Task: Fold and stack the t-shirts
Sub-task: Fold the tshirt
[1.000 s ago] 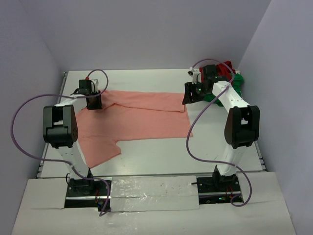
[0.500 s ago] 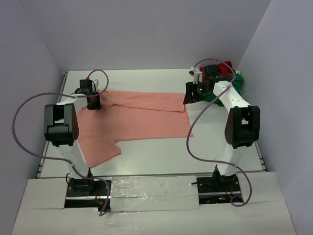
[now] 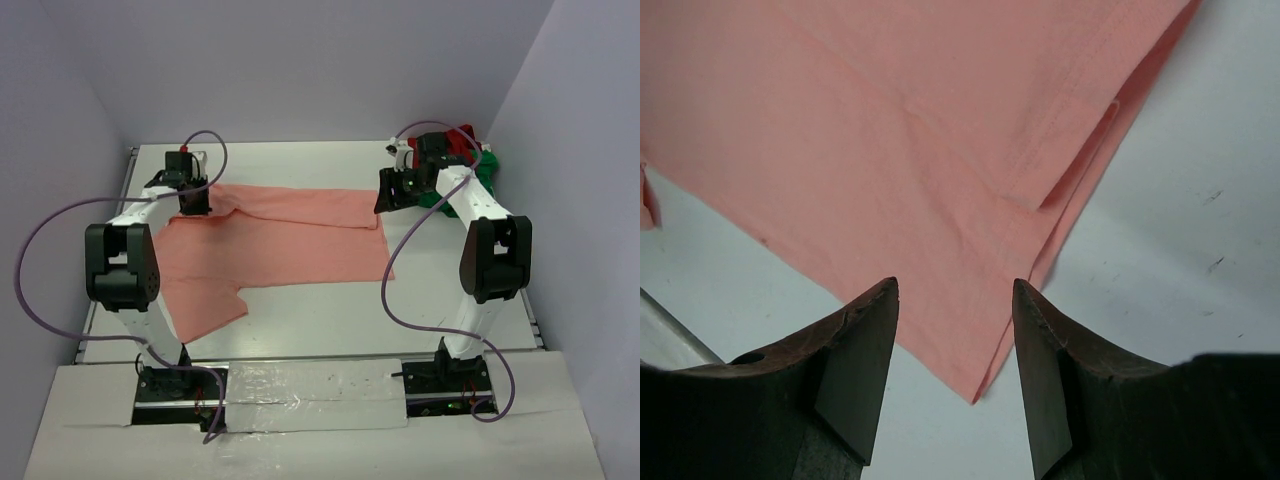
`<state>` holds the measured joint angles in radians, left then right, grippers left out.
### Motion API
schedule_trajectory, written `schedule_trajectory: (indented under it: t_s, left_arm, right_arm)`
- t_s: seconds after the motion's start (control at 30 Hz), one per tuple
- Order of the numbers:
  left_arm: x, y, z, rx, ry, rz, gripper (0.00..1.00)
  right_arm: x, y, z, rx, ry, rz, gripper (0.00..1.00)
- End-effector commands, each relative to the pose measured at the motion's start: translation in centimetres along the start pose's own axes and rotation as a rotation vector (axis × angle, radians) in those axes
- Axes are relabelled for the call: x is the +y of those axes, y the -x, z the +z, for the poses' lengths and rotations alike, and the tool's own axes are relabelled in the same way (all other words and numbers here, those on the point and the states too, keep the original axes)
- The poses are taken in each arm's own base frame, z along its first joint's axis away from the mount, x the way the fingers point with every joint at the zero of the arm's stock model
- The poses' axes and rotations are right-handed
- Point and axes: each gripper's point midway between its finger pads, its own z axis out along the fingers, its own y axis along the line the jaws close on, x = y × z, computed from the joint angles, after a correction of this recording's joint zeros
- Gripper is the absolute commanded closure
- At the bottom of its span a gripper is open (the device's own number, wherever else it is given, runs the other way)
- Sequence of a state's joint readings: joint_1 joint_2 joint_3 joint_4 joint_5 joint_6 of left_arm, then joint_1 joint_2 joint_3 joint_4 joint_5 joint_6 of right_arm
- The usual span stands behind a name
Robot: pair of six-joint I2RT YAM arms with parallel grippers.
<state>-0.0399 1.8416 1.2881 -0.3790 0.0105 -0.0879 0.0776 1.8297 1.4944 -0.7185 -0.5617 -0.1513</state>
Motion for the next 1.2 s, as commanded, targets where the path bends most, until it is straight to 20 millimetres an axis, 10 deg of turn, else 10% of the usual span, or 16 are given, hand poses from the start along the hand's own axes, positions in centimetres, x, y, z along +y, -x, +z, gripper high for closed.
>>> schedule_trajectory:
  t_s: [0.0,0.7,0.83,1.17]
  left_arm:
    - [-0.7,3.5,-3.6,-0.079,-0.009,0.032,1.00]
    - [-1.8,-1.9,-5.9,0.079,-0.025,0.125,0.99]
    - [-1.7,-3.8,-5.5,0.133,-0.028,0.167,0.58]
    - [1.8,-2.4,-4.5,0.007,0.168,0.163,0.44]
  right_arm:
    - [0.6,0.4,-0.9,-0.034,0.017,-0.019,0.43]
    - [0.9,0.7,-2.7,-0.062,-0.013,-0.054,0.43]
    - [1.1,1.1,-3.0,-0.069,-0.011,-0.061,0.43]
    - [1.2,1.2,-3.4,-0.068,-0.010,-0.064,0.42]
